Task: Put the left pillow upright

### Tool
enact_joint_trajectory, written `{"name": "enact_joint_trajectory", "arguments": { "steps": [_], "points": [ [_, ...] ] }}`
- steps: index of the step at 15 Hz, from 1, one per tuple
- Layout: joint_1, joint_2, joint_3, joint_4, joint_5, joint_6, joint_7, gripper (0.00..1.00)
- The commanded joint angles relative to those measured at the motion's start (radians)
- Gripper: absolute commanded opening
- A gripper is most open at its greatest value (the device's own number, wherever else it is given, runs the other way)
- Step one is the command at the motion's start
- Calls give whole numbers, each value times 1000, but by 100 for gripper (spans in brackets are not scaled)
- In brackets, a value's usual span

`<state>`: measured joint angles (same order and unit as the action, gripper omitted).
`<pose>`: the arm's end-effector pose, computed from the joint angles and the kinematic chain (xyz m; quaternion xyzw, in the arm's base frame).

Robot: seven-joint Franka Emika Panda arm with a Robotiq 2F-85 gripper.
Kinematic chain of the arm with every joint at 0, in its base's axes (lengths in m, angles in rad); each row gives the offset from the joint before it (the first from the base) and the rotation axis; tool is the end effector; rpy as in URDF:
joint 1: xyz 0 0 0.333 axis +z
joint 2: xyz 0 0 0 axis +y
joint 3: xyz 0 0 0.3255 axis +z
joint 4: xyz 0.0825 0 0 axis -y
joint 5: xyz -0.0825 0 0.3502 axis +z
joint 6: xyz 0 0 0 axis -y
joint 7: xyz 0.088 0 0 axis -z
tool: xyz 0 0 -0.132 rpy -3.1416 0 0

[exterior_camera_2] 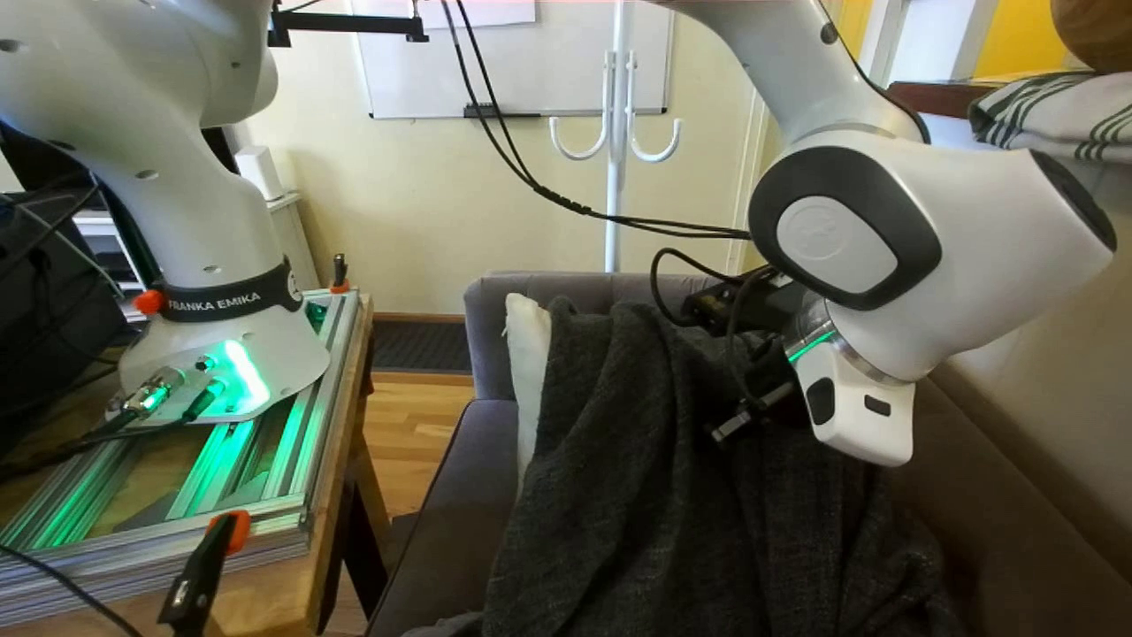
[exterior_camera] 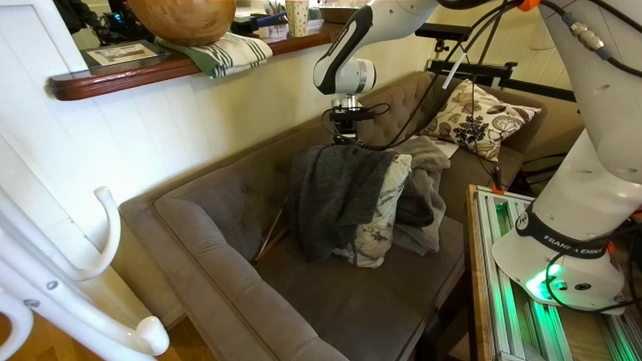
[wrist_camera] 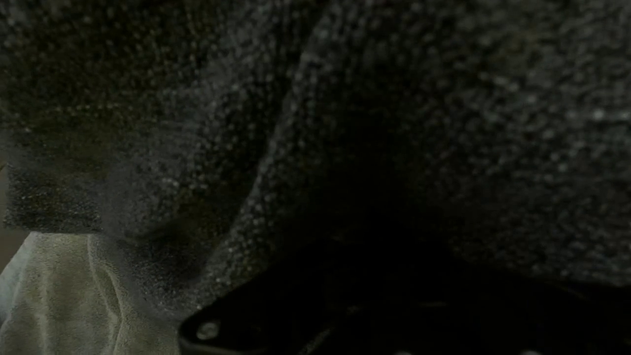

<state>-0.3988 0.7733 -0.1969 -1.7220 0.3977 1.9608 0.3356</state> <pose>0.4998 -0.2927 0.1270 -0.8069 0.5294 0.2348 0.1164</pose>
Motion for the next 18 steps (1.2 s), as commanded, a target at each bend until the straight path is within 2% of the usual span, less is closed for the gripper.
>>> {"name": "enact_joint_trajectory", "arguments": {
  "steps": [1,8,12,16,18],
  "points": [
    [7,27,65,62,51,-31,-90,0],
    [54,107,207,231,78,-115,-223,0],
    [39,138,254,318,122,-211,-314,0],
    [-1,81,242,328,173,-277,-384,0],
    [0,45,204,305,152,-281,-360,0]
  ]
}}
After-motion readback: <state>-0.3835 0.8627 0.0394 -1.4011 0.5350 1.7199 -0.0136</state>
